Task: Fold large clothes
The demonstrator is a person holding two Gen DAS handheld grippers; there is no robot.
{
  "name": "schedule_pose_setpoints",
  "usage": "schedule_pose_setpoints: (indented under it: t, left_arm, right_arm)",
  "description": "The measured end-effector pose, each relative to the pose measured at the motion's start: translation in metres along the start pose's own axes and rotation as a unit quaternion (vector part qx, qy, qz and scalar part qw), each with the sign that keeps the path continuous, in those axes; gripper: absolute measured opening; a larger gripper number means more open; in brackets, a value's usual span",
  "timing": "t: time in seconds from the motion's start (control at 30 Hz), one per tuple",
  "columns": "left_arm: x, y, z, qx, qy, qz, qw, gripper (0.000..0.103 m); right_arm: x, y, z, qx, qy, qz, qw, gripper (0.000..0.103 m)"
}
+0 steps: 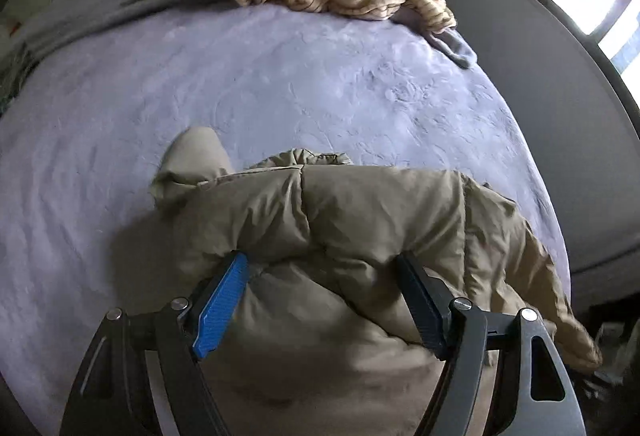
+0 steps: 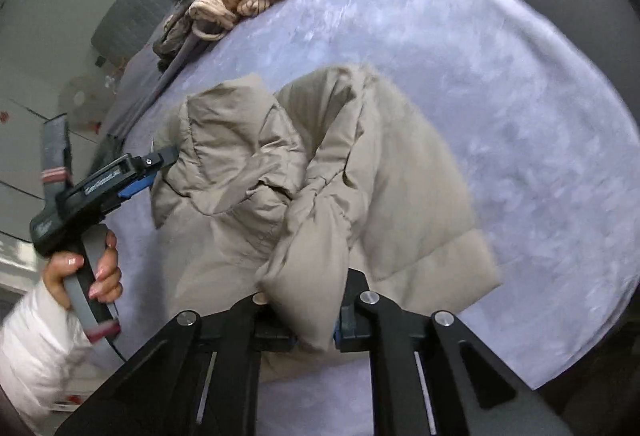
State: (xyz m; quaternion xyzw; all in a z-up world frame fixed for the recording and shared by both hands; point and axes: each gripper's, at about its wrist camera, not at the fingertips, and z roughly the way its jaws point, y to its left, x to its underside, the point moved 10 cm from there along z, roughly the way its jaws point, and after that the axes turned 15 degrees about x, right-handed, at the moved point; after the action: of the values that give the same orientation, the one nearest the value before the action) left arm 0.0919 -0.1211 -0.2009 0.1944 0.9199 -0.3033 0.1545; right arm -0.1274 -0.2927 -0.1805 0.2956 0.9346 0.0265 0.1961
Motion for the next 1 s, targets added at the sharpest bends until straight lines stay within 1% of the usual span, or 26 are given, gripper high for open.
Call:
schedule_pose_setpoints:
  t: [0.07, 0.13, 0.23, 0.33, 0.4, 0.53, 0.6, 0.63, 0.67, 0.7, 0.73, 0.8, 0.87, 0.93, 1.0]
  left_arm:
    - [0.0, -0.014, 0.016, -0.007, 0.001, 0.02, 0.9998, 0.077]
    - [0.0, -0.039, 0.034, -0.01, 0.003, 0.049, 0.9987, 0.077]
    - [-0.001, -0.077, 0.061, -0.003, 0.013, 0.086, 0.9962, 0.077]
    - [0.003, -0.099, 0.08, 0.005, 0.028, 0.102, 0.9944, 0.077]
    - [0.006, -0.104, 0.085, 0.005, 0.032, 0.108, 0.9936, 0.077]
    - [0.01, -0.103, 0.087, -0.001, 0.037, 0.111, 0.9931, 0.077]
    - [0.011, -0.099, 0.088, -0.005, 0.039, 0.112, 0.9929, 0.077]
    - [0.011, -0.096, 0.088, -0.005, 0.04, 0.11, 0.9931, 0.077]
    - [0.01, -0.094, 0.09, -0.005, 0.041, 0.107, 0.9934, 0.077]
    - [0.01, -0.093, 0.09, -0.004, 0.041, 0.104, 0.9937, 0.077]
    - [0.01, -0.091, 0.089, -0.003, 0.041, 0.102, 0.9939, 0.077]
    - [0.011, -0.091, 0.089, -0.003, 0.04, 0.102, 0.994, 0.077]
    - [0.011, -0.091, 0.089, -0.005, 0.04, 0.104, 0.9938, 0.077]
    - [0.012, -0.091, 0.088, -0.007, 0.04, 0.104, 0.9937, 0.077]
    - [0.012, -0.091, 0.089, -0.008, 0.04, 0.105, 0.9937, 0.077]
  right_arm:
    - [0.003, -0.012, -0.003, 0.02, -0.005, -0.002, 1.0, 0.013]
    - [0.007, -0.028, 0.0, 0.04, -0.001, 0.005, 0.999, 0.013]
    - [0.013, -0.055, 0.012, 0.066, 0.009, 0.019, 0.998, 0.013]
    - [0.021, -0.08, 0.028, 0.08, 0.026, 0.038, 0.996, 0.013]
    - [0.028, -0.093, 0.039, 0.082, 0.037, 0.046, 0.995, 0.012]
    - [0.041, -0.102, 0.057, 0.07, 0.059, 0.052, 0.994, 0.014]
    - [0.042, -0.104, 0.057, 0.056, 0.079, 0.061, 0.993, 0.015]
    - [0.039, -0.106, 0.054, 0.051, 0.082, 0.064, 0.993, 0.015]
    - [0.036, -0.108, 0.048, 0.048, 0.08, 0.067, 0.993, 0.016]
    - [0.03, -0.112, 0.036, 0.047, 0.067, 0.069, 0.994, 0.02]
    - [0.025, -0.116, 0.026, 0.052, 0.051, 0.069, 0.995, 0.02]
    - [0.01, -0.121, 0.002, 0.065, 0.007, 0.065, 0.996, 0.02]
    - [-0.002, -0.118, -0.011, 0.058, -0.02, 0.062, 0.996, 0.02]
    - [-0.014, -0.105, -0.012, 0.039, -0.029, 0.042, 0.998, 0.02]
    - [-0.018, -0.09, 0.0, 0.039, -0.018, 0.008, 0.999, 0.02]
